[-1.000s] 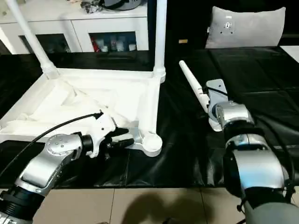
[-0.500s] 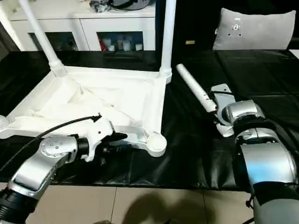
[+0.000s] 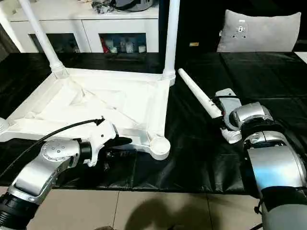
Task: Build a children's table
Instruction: Pick table leg
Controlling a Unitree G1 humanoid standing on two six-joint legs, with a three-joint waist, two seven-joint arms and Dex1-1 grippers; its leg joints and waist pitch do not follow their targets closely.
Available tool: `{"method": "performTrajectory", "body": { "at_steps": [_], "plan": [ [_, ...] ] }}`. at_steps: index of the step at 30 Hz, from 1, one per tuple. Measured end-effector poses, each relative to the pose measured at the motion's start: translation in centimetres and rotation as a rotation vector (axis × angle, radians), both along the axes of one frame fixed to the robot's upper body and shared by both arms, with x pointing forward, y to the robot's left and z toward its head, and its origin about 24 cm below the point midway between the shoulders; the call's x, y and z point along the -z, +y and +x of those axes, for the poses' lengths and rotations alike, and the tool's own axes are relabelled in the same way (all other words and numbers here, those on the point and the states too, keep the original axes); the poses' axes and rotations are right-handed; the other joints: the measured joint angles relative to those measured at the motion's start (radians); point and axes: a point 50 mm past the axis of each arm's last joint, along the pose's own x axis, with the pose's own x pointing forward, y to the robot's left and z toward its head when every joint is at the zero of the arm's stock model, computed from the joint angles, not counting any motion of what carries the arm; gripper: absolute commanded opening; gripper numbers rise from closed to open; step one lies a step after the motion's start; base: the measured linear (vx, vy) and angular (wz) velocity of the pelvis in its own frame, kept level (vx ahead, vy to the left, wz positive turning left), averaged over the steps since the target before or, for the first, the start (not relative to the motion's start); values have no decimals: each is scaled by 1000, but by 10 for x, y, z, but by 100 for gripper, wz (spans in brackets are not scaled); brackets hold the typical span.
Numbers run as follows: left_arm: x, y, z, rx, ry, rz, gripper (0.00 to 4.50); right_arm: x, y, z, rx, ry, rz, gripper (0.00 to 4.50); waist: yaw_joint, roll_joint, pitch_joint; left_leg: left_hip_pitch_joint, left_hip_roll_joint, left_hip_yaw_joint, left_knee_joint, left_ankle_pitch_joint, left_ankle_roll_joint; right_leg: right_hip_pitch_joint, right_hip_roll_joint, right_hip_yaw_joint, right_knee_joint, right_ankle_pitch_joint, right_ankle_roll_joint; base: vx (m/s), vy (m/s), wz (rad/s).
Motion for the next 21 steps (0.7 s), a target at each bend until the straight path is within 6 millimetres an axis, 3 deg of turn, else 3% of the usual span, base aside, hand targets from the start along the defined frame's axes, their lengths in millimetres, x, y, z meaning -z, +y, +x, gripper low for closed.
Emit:
{"method": "performTrajectory", "body": {
  "at_steps": [12,17,20,21],
  "plan": [
    [-1,-1,0,-8,-4,-13,197,-6,-12,0,188,-120,182,191,0,1,0,-1,0,0,1,0,0,-4,0,0,1,1,-2,0,0,0],
    [-5,-7,4,-56,-31,-78,197,-23,-18,10,290,-367,340,190,-2,3,1,-3,0,1,2,0,0,-9,0,0,1,4,-7,0,0,0],
    [-10,-15,16,-161,-62,-184,197,-47,-9,21,294,-639,611,190,-2,3,1,-4,0,1,2,0,0,-9,0,0,1,5,-7,0,0,0],
    [-14,-19,19,-178,-75,-214,224,-54,-6,22,283,-695,705,190,0,2,1,-4,0,1,2,0,1,-8,0,-1,1,5,-7,0,0,0]
  ]
}}
